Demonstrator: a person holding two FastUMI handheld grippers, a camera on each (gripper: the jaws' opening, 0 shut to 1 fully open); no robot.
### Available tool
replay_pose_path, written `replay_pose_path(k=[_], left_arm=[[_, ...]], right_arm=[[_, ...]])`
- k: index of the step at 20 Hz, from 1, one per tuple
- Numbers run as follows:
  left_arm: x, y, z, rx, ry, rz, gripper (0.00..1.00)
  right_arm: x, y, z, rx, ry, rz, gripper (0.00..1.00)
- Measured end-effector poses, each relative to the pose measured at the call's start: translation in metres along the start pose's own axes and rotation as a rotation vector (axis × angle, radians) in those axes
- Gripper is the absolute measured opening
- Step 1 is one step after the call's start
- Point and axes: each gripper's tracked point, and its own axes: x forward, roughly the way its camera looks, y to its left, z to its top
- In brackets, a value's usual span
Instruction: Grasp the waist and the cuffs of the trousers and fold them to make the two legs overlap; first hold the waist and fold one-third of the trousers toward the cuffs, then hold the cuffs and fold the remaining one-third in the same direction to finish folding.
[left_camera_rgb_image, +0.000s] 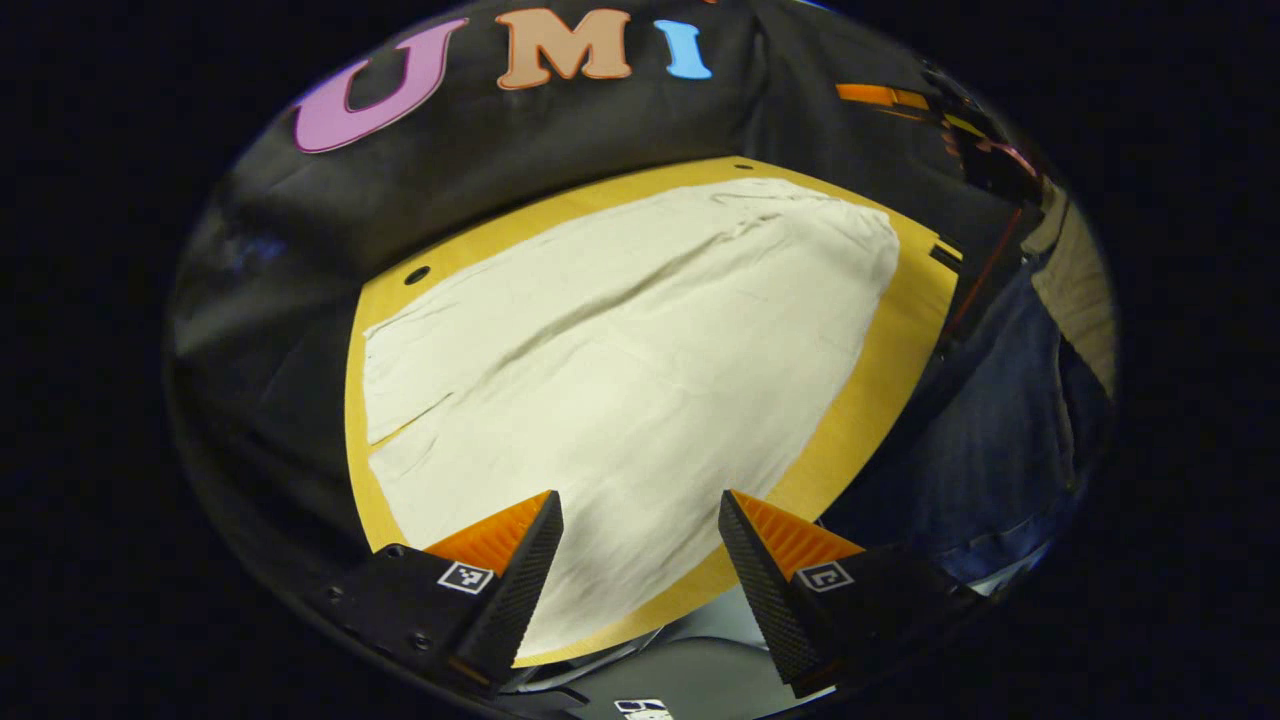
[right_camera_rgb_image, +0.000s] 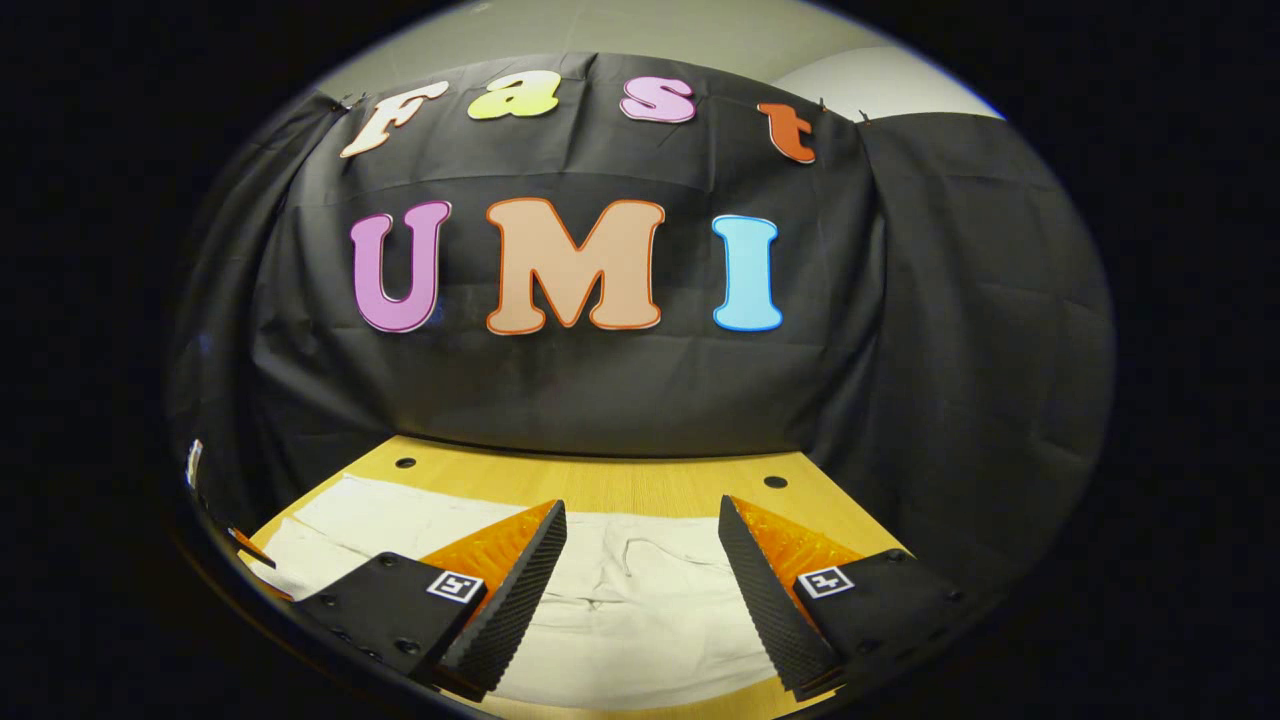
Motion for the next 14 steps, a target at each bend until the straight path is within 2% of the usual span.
replay_pose_path(k=[5, 8, 14], left_arm=[[0.008, -0.001, -0.028, 0.041, 0.075, -0.089, 0.90], [0.011, 0.003, -0.045, 0.091, 0.129, -0.101, 0.89], [0.020, 0.004, -0.055, 0.167, 0.175, -0.152, 0.79]], right_arm=[[-0.007, 0.002, -0.018, 0.011, 0.052, -0.002, 0.98], [-0.008, -0.002, -0.023, 0.020, 0.072, -0.007, 0.98], [-0.005, -0.010, -0.024, 0.024, 0.085, -0.022, 0.98]])
